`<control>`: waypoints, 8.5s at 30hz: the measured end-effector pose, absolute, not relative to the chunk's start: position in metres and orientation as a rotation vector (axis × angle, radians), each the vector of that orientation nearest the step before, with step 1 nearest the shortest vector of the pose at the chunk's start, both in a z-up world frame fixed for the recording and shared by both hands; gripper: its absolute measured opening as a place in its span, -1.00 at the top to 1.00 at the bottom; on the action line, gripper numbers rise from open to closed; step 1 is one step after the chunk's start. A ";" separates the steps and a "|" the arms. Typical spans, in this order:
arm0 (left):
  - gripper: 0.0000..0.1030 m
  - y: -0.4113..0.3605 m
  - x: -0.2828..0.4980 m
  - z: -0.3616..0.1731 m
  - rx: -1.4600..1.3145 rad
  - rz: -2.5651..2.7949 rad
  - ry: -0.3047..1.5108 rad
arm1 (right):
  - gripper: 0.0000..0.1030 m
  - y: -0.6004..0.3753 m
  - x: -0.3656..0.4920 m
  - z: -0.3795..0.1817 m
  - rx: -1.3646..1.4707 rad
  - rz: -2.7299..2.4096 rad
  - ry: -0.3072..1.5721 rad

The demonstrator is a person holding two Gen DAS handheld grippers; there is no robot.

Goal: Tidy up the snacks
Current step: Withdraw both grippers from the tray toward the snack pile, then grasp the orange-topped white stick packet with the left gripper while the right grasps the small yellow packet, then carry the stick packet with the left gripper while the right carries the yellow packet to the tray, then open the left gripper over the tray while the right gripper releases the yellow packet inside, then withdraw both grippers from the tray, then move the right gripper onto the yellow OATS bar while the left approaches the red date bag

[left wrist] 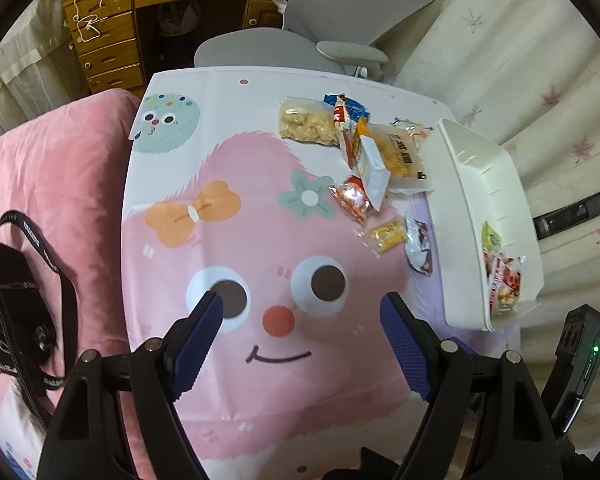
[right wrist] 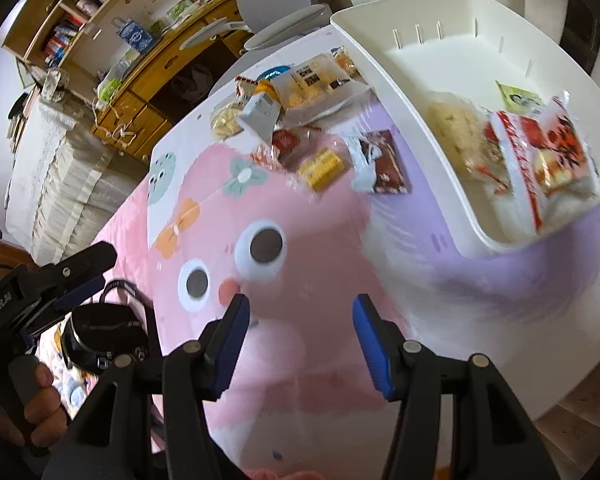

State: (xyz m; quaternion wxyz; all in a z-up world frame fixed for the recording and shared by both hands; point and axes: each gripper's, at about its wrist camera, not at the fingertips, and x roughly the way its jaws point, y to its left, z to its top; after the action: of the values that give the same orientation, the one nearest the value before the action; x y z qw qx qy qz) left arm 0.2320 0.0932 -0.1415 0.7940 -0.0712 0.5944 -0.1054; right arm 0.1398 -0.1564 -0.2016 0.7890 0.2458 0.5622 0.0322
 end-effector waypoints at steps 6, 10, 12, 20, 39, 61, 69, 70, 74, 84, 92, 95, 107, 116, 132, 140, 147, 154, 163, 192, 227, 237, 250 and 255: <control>-0.56 0.078 0.272 -0.147 -0.104 -0.240 1.307 | -0.05 -0.153 0.173 -0.216 0.556 0.046 1.183; -0.56 0.064 0.304 -0.152 -0.093 -0.258 1.313 | -0.05 -0.151 0.191 -0.227 0.572 0.020 1.158; -0.56 0.057 0.321 -0.156 -0.085 -0.268 1.312 | -0.05 -0.150 0.200 -0.235 0.580 0.015 1.156; -0.56 0.027 0.370 -0.182 -0.065 -0.313 1.341 | -0.05 -0.151 0.223 -0.261 0.575 -0.037 1.128; -0.53 -0.013 0.395 -0.236 -0.112 -0.386 1.396 | -0.05 -0.144 0.254 -0.278 0.391 -0.070 1.099; 0.67 -0.019 0.398 -0.244 -0.166 -0.408 1.336 | 0.42 -0.130 0.258 -0.273 0.149 -0.068 1.125; 0.69 -0.011 0.393 -0.229 -0.159 -0.402 1.305 | 0.45 -0.144 0.259 -0.273 0.165 -0.075 1.148; 0.69 -0.011 0.392 -0.227 -0.157 -0.402 1.301 | 0.45 -0.143 0.258 -0.274 0.171 -0.076 1.152; 0.69 -0.008 0.385 -0.214 -0.138 -0.411 1.282 | 0.46 -0.148 0.261 -0.279 0.183 -0.077 1.170; 0.69 0.005 0.349 -0.172 -0.072 -0.439 1.218 | 0.46 -0.140 0.241 -0.275 0.183 -0.061 1.174; 0.69 0.023 0.308 -0.145 -0.050 -0.437 1.191 | 0.46 -0.123 0.216 -0.257 0.172 -0.046 1.150; 0.69 0.031 0.291 -0.138 -0.043 -0.432 1.186 | 0.46 -0.120 0.201 -0.246 0.166 -0.042 1.132; 0.69 0.046 0.216 -0.104 -0.065 -0.445 1.142 | 0.46 -0.122 0.135 -0.191 0.148 -0.054 1.011; 0.68 0.045 0.174 -0.082 -0.075 -0.462 1.118 | 0.46 -0.139 0.102 -0.155 0.140 -0.071 0.944; 0.69 -0.018 0.152 -0.066 -0.108 -0.462 1.097 | 0.46 -0.220 0.094 -0.127 0.137 -0.025 0.898; 0.70 -0.073 0.156 -0.066 -0.151 -0.395 1.091 | 0.46 -0.280 0.106 -0.123 0.096 0.045 0.895; 0.70 -0.121 0.156 -0.074 -0.190 -0.356 1.094 | 0.46 -0.333 0.123 -0.127 0.066 0.085 0.907; 0.70 -0.159 0.158 -0.083 -0.235 -0.340 1.084 | 0.46 -0.373 0.135 -0.130 0.025 0.113 0.903; 0.51 -0.178 0.155 -0.088 -0.249 -0.315 1.083 | 0.22 -0.400 0.146 -0.138 0.025 0.102 0.936; -0.29 -0.032 0.111 -0.096 -0.225 -0.129 1.180 | 0.15 -0.306 0.121 -0.146 0.218 0.088 1.009; -0.55 0.070 0.228 -0.128 0.036 -0.312 1.279 | 0.15 -0.161 0.131 -0.229 0.698 -0.100 1.403; -0.56 0.039 0.292 -0.164 0.078 -0.338 1.309 | 0.15 -0.133 0.161 -0.260 0.638 -0.042 1.523; -0.55 0.003 0.349 -0.216 0.063 -0.415 1.308 | 0.15 -0.115 0.185 -0.271 0.512 -0.010 1.566; -0.55 -0.013 0.362 -0.233 0.103 -0.444 1.315 | 0.15 -0.109 0.189 -0.270 0.446 -0.023 1.593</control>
State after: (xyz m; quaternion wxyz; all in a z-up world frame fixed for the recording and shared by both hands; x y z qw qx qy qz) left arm 0.3621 -0.0135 -0.2333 0.7674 0.0476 0.6059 -0.2046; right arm 0.1894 -0.1091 -0.2700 0.6769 0.1984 0.7088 -0.0102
